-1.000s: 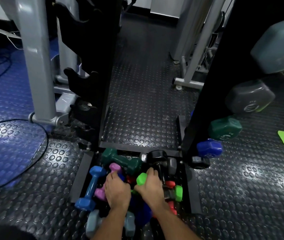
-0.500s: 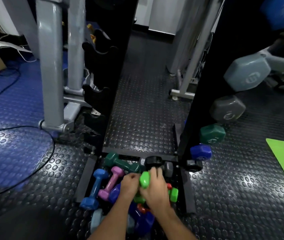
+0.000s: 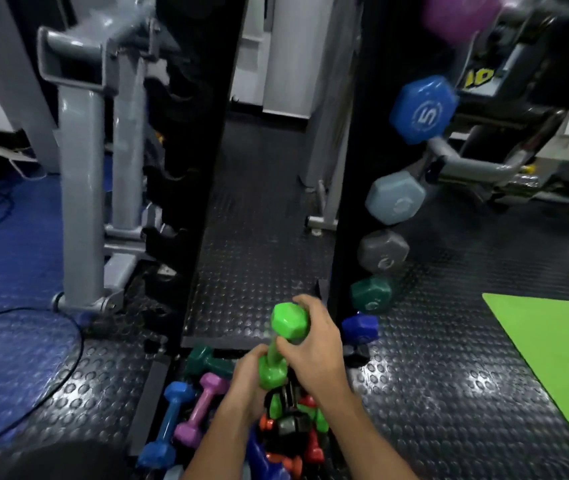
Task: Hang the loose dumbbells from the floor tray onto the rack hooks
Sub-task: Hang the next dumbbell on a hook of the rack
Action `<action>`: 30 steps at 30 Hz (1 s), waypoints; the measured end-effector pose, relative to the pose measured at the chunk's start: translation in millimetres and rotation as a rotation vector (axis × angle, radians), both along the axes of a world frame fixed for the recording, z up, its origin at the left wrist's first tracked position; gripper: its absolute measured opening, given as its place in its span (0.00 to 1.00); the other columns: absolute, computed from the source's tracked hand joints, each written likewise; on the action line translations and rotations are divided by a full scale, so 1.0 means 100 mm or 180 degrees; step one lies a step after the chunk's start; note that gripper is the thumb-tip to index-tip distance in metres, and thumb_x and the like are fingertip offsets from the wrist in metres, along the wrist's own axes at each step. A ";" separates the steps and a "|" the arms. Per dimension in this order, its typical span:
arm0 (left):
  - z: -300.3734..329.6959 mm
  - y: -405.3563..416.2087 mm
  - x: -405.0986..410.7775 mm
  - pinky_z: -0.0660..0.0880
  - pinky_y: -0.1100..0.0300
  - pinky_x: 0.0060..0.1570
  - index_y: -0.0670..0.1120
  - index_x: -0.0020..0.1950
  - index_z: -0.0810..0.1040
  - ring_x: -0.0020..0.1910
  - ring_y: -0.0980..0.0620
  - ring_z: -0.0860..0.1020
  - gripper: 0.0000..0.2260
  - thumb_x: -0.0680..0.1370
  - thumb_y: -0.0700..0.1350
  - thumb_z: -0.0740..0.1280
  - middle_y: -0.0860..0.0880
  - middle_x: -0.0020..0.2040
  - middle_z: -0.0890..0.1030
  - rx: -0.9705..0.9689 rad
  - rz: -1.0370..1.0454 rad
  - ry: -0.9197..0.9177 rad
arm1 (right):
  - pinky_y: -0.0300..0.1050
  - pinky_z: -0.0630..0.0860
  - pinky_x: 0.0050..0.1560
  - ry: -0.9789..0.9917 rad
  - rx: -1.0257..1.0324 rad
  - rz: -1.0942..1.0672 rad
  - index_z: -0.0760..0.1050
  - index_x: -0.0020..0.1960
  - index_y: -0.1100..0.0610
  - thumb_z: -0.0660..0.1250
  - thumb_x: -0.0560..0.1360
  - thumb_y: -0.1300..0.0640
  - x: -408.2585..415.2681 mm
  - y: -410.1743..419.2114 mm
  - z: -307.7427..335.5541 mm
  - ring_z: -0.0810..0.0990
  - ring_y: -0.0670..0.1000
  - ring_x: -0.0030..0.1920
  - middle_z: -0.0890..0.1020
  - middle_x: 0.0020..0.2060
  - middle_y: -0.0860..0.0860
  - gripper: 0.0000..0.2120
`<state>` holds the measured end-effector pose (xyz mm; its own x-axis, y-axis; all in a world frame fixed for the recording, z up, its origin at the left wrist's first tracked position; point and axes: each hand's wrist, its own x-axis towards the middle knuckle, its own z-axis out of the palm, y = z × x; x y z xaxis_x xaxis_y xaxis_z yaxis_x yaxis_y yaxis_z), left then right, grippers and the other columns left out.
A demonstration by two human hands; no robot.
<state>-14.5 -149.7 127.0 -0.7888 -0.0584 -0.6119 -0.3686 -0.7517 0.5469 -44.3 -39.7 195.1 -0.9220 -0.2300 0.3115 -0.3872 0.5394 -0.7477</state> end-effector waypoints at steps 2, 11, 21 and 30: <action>0.34 0.08 0.02 0.75 0.45 0.57 0.32 0.54 0.85 0.52 0.37 0.80 0.18 0.73 0.42 0.63 0.31 0.57 0.81 0.0204 -0.0087 0.0412 | 0.48 0.78 0.61 0.0287 -0.0403 -0.0086 0.74 0.64 0.47 0.79 0.67 0.59 0.06 0.09 0.25 0.79 0.42 0.61 0.79 0.60 0.40 0.28; 1.83 0.36 -0.11 0.74 0.50 0.58 0.33 0.68 0.74 0.57 0.39 0.77 0.35 0.61 0.35 0.77 0.31 0.61 0.80 -0.0294 -0.0483 0.2285 | 0.41 0.81 0.47 0.1512 -0.1220 -0.0629 0.79 0.65 0.44 0.81 0.71 0.59 -0.05 0.60 1.95 0.83 0.50 0.49 0.78 0.57 0.48 0.26; 3.80 0.59 -0.44 0.84 0.48 0.50 0.39 0.59 0.77 0.52 0.39 0.85 0.29 0.65 0.51 0.83 0.39 0.51 0.86 -0.1696 0.0278 0.3082 | 0.55 0.86 0.40 0.1242 -0.2298 -0.0409 0.79 0.53 0.46 0.80 0.71 0.52 -0.60 1.04 3.81 0.87 0.63 0.45 0.83 0.46 0.59 0.14; 4.72 0.66 -0.95 0.84 0.56 0.41 0.37 0.58 0.76 0.45 0.44 0.87 0.15 0.76 0.42 0.75 0.38 0.53 0.84 -0.1989 0.0483 0.2891 | 0.39 0.80 0.29 0.0229 -0.2448 -0.0117 0.77 0.61 0.64 0.77 0.74 0.64 -1.44 0.98 4.76 0.84 0.51 0.30 0.83 0.55 0.64 0.18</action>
<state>-109.8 -83.7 598.8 -0.8872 -0.2886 0.3601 0.4334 -0.2532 0.8649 -188.0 58.7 671.5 -0.8962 0.1056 0.4308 -0.4410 -0.1080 -0.8910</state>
